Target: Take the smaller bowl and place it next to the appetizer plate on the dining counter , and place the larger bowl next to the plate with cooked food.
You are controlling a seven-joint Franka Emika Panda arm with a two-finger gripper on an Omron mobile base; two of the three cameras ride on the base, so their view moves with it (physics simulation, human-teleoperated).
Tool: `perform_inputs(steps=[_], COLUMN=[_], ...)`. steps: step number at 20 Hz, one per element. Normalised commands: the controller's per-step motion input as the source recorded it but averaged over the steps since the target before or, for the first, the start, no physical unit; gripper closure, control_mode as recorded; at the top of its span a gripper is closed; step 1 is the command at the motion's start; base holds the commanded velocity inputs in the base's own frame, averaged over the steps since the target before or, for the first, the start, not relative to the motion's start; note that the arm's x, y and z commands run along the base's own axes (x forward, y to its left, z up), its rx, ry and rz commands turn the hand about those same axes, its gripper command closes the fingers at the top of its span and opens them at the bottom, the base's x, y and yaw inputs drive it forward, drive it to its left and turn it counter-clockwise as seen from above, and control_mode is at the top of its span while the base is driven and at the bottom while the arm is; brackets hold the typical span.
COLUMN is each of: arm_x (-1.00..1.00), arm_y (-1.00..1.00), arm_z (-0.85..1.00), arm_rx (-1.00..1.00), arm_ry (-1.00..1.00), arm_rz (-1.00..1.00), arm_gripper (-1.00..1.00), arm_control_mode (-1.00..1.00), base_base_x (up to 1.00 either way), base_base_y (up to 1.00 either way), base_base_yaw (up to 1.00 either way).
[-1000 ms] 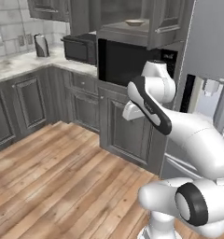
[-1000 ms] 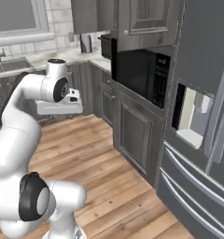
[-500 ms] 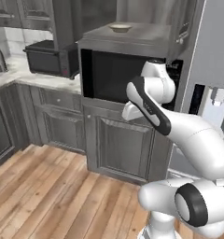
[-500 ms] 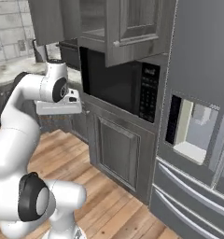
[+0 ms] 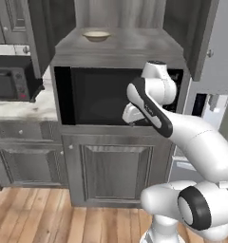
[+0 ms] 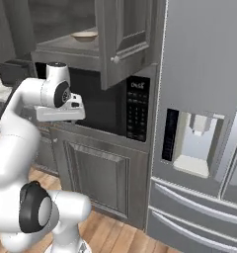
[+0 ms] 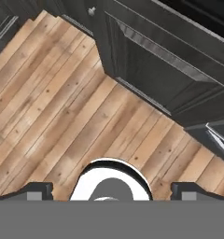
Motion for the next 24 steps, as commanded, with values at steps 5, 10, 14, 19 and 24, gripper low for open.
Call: perform_inputs(steps=[5, 10, 14, 19, 24], arm_x=[0.0, 0.0, 0.0, -0.15, -1.0], arm_y=[0.0, 0.0, 0.0, 0.03, 0.0], arm_z=[0.0, 0.0, 0.0, 0.05, 0.71], arm_rx=[0.0, 0.0, 0.0, 0.01, 0.07], arm_ry=[0.0, 0.0, 0.0, -0.07, -0.51], arm_rz=[0.0, 0.0, 0.0, -0.04, -0.1], arm_gripper=[-1.0, -1.0, -1.0, -1.0, -1.0], arm_control_mode=[1.0, 1.0, 1.0, -1.0, -1.0], base_base_x=[0.56, 0.7, 0.88, 0.28, 0.0], base_base_y=[0.66, 0.64, 0.35, 0.18, 0.0], base_base_yaw=[-0.6, -0.44, -0.23, -0.09, 0.0])
